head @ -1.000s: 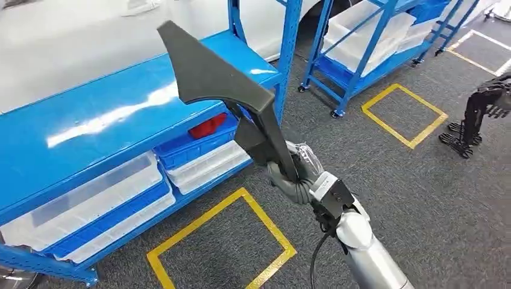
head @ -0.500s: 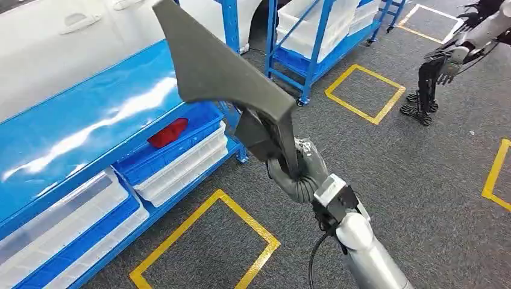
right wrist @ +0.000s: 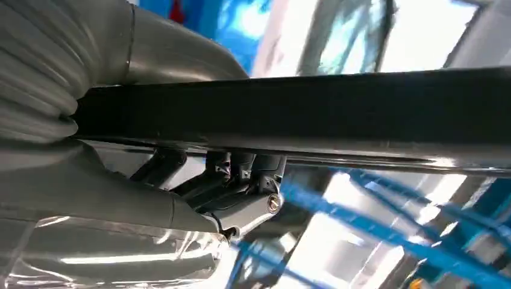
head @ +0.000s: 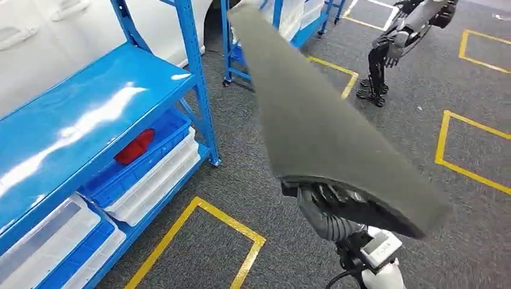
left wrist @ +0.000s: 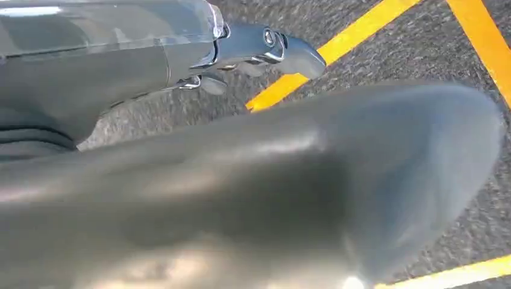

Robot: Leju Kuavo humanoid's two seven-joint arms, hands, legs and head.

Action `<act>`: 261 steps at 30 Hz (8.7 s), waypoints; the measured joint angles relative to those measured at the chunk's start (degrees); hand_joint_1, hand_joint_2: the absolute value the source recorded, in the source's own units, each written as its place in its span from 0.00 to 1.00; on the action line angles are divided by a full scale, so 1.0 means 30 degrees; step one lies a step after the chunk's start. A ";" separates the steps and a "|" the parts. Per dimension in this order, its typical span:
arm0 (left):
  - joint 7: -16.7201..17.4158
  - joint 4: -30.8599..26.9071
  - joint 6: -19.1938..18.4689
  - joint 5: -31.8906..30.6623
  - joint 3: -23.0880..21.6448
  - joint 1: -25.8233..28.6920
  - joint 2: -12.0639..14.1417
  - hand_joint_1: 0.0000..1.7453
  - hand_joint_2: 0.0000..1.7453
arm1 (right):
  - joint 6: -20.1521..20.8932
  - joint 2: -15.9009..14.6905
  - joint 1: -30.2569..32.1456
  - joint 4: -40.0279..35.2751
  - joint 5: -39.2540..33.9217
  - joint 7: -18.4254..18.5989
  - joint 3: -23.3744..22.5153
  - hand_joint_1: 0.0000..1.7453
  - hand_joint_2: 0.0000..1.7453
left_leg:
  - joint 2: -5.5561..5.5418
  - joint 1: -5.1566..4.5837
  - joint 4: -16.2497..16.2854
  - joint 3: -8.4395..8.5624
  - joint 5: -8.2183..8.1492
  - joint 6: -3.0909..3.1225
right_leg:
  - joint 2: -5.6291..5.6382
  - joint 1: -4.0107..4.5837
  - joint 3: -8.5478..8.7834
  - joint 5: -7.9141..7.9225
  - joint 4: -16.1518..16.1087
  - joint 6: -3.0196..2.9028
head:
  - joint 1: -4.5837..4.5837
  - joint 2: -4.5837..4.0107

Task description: Take the parts from the cabinet and place them on the table.

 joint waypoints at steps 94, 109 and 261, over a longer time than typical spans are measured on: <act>-0.0321 0.0022 0.0204 0.0955 0.0131 -0.0266 -0.0663 0.00 0.00 | 0.2616 -0.0015 -0.2143 0.2854 -0.1589 0.0611 -0.0102 1.00 1.00 | 0.0133 -0.0025 -0.0687 -0.0017 0.0511 -0.0130 | 0.0019 -0.0042 -0.0076 0.0518 -0.0433 -0.0128 | -0.0379 0.0000; -0.0707 0.0022 0.0087 0.0940 0.0153 -0.0151 -0.0692 0.00 0.00 | 0.1355 -0.0291 0.1157 0.0021 0.0254 -0.0066 -0.0670 1.00 1.00 | -0.0409 0.0062 0.5962 -0.2650 -0.2820 -0.1153 | 0.0731 0.0152 0.3081 0.2738 -0.6179 -0.1185 | -0.0328 0.0000; 0.0597 -0.0051 -0.0998 0.0896 0.0117 0.0080 0.1428 0.00 0.00 | 0.2274 -0.0430 -0.1337 0.3671 -0.2558 -0.0474 -0.1719 1.00 1.00 | -0.0622 -0.0119 0.5913 -0.2458 -0.3162 -0.0923 | -0.0160 0.0116 0.3381 0.2121 -0.5897 -0.1325 | -0.0153 0.0000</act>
